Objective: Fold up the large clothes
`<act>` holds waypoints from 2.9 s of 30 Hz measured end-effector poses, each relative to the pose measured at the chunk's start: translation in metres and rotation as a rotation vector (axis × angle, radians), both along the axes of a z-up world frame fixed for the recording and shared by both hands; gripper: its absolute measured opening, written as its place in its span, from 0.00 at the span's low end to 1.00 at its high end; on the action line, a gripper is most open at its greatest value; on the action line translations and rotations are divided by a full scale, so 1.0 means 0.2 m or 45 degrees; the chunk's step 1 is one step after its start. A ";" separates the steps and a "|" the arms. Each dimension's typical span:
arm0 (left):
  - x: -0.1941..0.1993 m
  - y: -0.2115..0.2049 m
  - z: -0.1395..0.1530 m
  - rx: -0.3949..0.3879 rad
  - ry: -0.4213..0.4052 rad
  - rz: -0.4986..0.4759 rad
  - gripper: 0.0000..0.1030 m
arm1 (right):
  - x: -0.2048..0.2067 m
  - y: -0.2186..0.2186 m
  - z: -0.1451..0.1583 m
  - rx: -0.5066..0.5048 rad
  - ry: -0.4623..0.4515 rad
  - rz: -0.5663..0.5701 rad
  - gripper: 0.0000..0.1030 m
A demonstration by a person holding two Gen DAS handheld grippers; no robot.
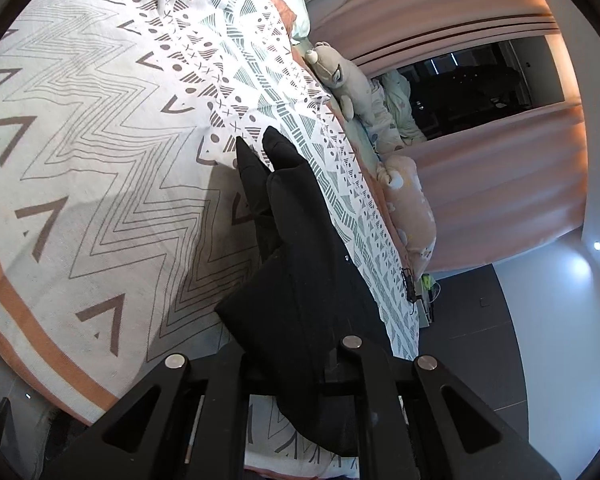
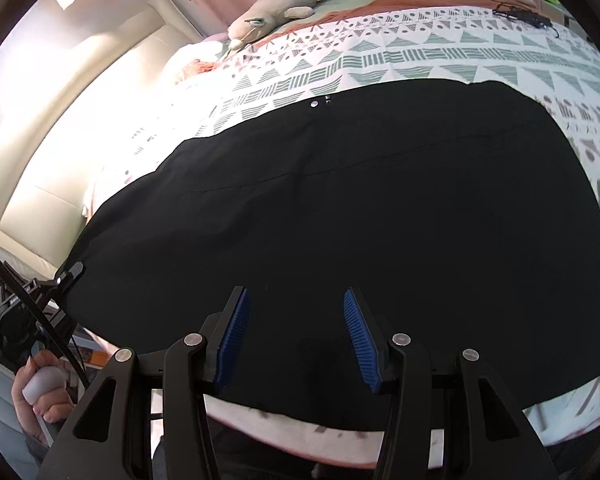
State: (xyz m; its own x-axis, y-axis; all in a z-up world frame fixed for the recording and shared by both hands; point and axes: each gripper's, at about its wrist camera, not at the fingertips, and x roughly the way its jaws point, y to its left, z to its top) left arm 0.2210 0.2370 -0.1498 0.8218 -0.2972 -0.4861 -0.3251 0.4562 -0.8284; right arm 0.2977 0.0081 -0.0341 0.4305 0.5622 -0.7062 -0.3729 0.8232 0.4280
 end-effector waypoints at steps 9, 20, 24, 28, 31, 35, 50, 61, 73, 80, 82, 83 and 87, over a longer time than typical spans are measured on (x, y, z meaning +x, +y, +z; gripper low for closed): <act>0.07 -0.08 0.13 0.076 -0.045 -0.059 0.11 | 0.08 0.06 -0.20 0.035 0.086 0.049 0.43; 0.15 -0.28 0.33 0.207 -0.108 -0.182 0.11 | 0.24 -0.11 -0.33 0.167 0.183 -0.007 0.37; 0.15 -0.37 0.41 0.243 -0.133 -0.211 0.11 | 0.23 -0.17 -0.32 0.183 0.175 0.008 0.37; 0.19 -0.48 0.47 0.270 -0.146 -0.258 0.11 | 0.23 -0.18 -0.41 0.155 0.185 0.001 0.37; 0.23 -0.58 0.51 0.302 -0.146 -0.305 0.11 | 0.27 -0.16 -0.49 0.124 0.186 0.002 0.37; 0.29 -0.72 0.56 0.322 -0.168 -0.366 0.11 | 0.34 -0.20 -0.52 0.154 0.207 0.022 0.37; 0.58 -1.26 0.53 0.374 -0.115 -0.603 0.11 | 0.34 -1.19 -0.40 0.496 0.128 -0.303 0.48; 0.70 -1.75 0.07 0.395 0.139 -0.845 0.11 | 0.25 -1.87 -0.65 0.582 0.118 -0.627 0.48; 0.66 -1.88 0.02 0.380 0.130 -0.961 0.11 | -0.03 -1.72 -0.38 0.572 0.117 -0.603 0.48; 0.65 -1.90 -0.04 0.347 0.177 -1.040 0.12 | -0.11 -1.77 -0.36 0.552 0.114 -0.636 0.48; 0.66 -1.88 -0.05 0.276 0.188 -1.057 0.22 | -0.14 -1.77 -0.35 0.544 0.111 -0.630 0.48; 0.66 -1.86 -0.05 0.223 0.180 -1.070 0.35 | -0.15 -1.77 -0.33 0.541 0.108 -0.625 0.48; 0.61 -1.76 0.05 0.189 0.091 -1.037 0.92 | -0.18 -1.71 -0.27 0.542 0.079 -0.588 0.57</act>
